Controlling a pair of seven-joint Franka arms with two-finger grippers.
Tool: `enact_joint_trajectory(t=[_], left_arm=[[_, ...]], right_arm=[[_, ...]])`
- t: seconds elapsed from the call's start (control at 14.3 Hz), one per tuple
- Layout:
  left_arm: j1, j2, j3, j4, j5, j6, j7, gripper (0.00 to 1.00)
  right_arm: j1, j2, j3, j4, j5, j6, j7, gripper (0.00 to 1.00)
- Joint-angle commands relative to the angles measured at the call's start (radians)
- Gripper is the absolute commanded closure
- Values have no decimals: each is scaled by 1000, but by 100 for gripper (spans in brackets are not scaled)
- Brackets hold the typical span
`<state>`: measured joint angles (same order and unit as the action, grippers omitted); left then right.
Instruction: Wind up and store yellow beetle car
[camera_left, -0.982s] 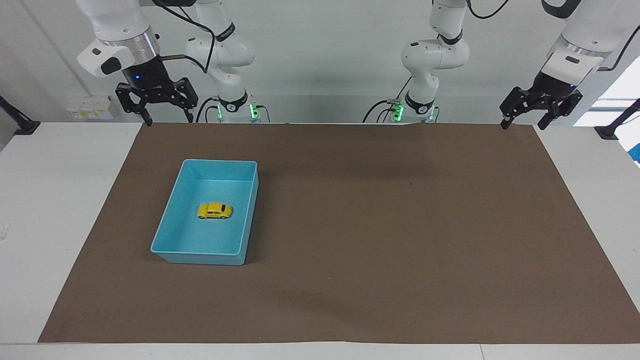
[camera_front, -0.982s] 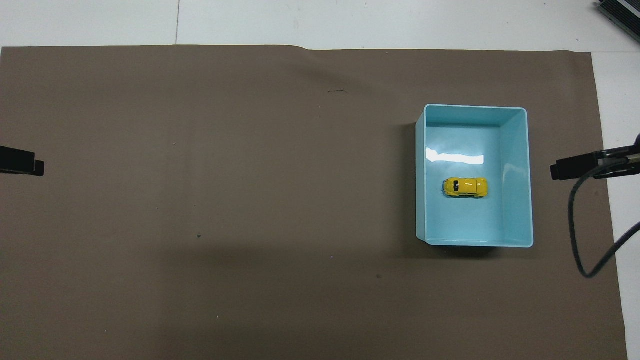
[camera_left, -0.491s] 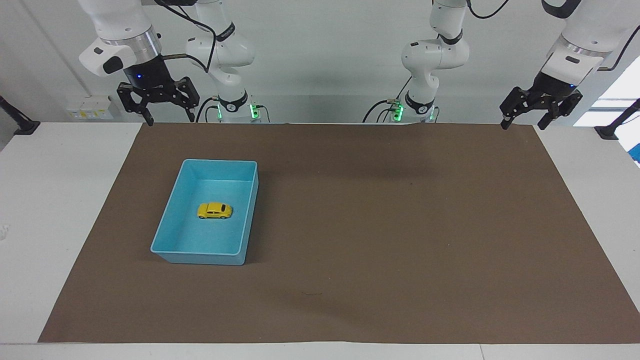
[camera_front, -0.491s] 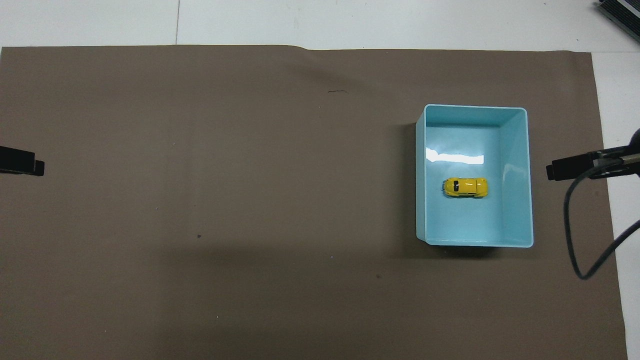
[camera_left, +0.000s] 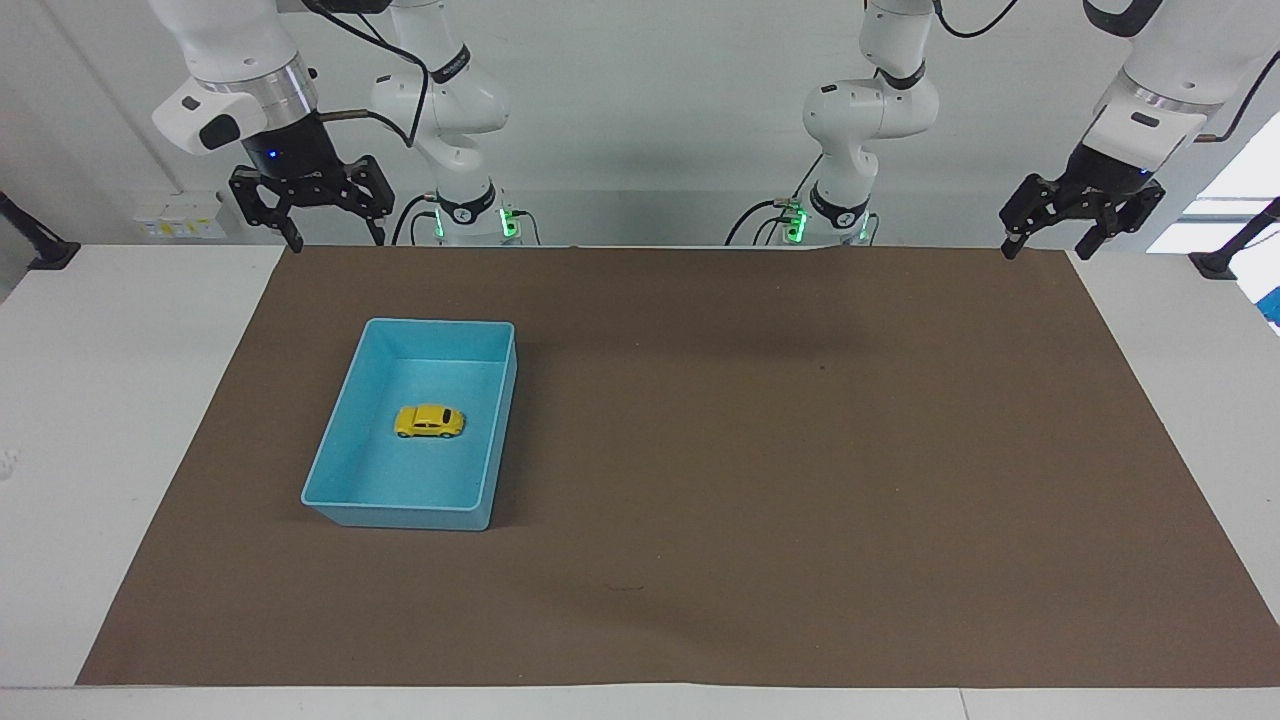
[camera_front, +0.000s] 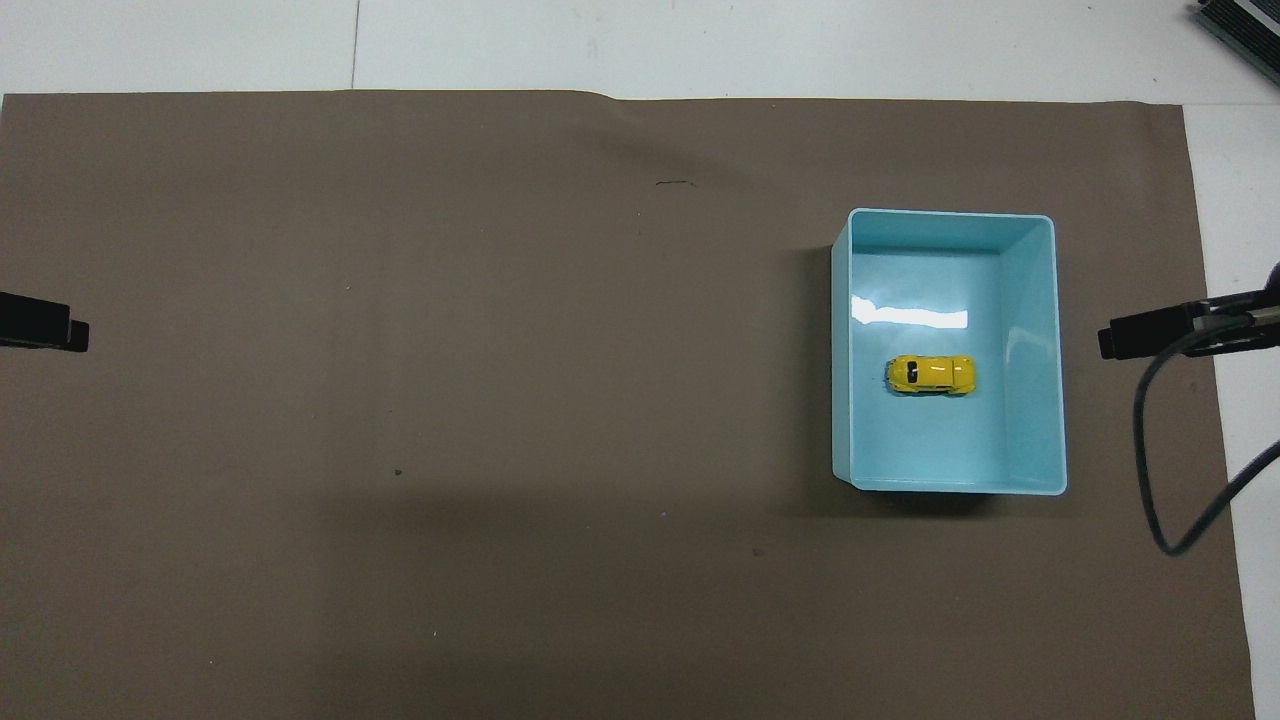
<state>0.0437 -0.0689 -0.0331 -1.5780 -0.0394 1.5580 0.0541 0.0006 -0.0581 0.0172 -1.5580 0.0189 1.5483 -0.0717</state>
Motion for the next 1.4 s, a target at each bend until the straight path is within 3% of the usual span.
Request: enact_joint_trajectory(t=[0.0, 1.33], left_arm=[[15, -9, -7, 6, -10, -13, 7, 0], [15, -9, -7, 6, -10, -13, 7, 0]], right_arm=[[-8, 6, 6, 10, 19, -8, 13, 0], [-8, -3, 12, -10, 19, 21, 12, 0]])
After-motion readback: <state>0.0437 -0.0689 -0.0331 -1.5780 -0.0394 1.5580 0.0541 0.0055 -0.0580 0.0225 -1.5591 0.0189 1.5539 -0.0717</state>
